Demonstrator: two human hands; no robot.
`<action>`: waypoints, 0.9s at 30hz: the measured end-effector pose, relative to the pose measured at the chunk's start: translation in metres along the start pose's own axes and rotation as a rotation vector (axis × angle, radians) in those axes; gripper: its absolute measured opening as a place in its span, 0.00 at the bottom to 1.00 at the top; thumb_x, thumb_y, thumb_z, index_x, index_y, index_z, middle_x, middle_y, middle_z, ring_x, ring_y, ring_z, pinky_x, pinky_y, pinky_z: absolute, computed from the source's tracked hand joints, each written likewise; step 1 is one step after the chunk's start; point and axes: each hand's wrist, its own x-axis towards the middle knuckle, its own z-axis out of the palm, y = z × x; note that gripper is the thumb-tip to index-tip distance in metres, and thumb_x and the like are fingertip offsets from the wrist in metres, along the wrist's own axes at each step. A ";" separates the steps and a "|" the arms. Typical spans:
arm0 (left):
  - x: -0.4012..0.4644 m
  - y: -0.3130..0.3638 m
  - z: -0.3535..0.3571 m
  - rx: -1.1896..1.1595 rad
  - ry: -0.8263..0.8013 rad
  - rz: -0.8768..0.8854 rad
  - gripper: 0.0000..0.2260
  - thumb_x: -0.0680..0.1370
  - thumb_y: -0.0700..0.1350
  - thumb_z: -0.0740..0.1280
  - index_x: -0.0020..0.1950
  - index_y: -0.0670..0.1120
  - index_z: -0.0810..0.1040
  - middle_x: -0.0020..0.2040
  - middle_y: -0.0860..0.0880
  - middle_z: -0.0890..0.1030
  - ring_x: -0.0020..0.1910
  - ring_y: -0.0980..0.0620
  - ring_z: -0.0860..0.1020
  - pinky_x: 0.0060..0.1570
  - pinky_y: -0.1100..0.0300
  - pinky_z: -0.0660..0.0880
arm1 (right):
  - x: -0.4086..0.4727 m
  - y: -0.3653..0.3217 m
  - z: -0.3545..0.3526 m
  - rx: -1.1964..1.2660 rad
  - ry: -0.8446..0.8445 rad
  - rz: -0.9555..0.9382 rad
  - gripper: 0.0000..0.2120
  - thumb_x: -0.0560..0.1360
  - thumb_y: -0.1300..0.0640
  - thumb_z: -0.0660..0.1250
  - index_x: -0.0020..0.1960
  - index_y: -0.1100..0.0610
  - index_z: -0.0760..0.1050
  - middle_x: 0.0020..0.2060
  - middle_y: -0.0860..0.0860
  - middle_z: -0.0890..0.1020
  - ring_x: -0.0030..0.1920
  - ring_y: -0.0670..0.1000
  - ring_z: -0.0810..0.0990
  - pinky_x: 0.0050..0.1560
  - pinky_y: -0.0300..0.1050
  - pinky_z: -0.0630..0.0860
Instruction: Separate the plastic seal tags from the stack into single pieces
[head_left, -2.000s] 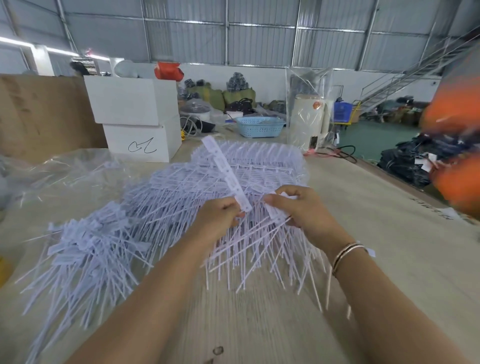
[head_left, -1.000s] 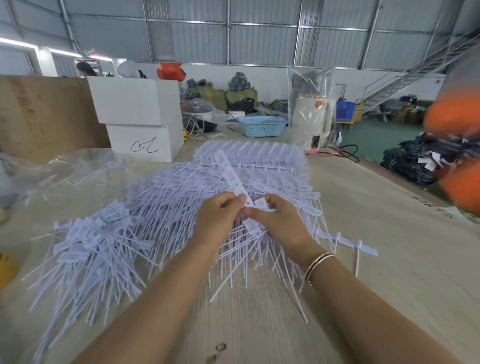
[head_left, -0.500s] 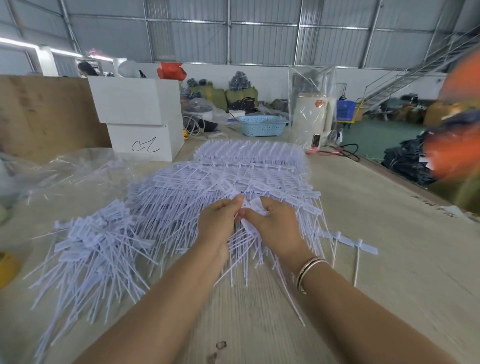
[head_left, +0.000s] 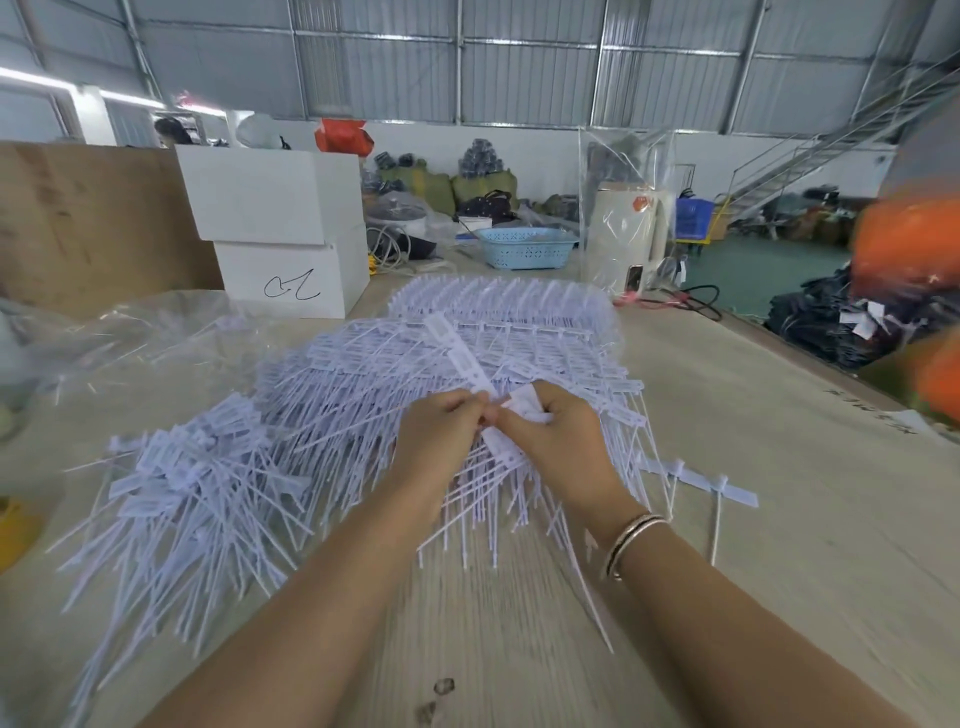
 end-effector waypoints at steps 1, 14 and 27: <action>0.000 0.001 0.000 0.001 -0.009 -0.005 0.11 0.76 0.43 0.67 0.34 0.53 0.81 0.34 0.52 0.82 0.34 0.57 0.78 0.33 0.65 0.69 | 0.001 0.000 -0.002 0.002 0.005 0.016 0.09 0.72 0.56 0.73 0.42 0.61 0.77 0.31 0.48 0.79 0.31 0.41 0.74 0.33 0.33 0.69; 0.004 0.000 -0.009 -0.129 0.071 -0.096 0.23 0.78 0.49 0.64 0.72 0.45 0.65 0.57 0.47 0.80 0.52 0.52 0.79 0.47 0.58 0.70 | 0.009 0.010 -0.021 -0.007 0.051 0.210 0.16 0.70 0.49 0.73 0.38 0.54 0.67 0.33 0.48 0.67 0.33 0.46 0.62 0.36 0.40 0.61; -0.001 -0.006 -0.015 0.723 0.575 0.712 0.04 0.74 0.52 0.68 0.45 0.53 0.81 0.66 0.48 0.71 0.71 0.46 0.55 0.66 0.42 0.48 | 0.008 0.009 -0.020 0.041 -0.027 0.261 0.20 0.73 0.54 0.71 0.34 0.65 0.66 0.30 0.57 0.60 0.24 0.49 0.56 0.23 0.34 0.61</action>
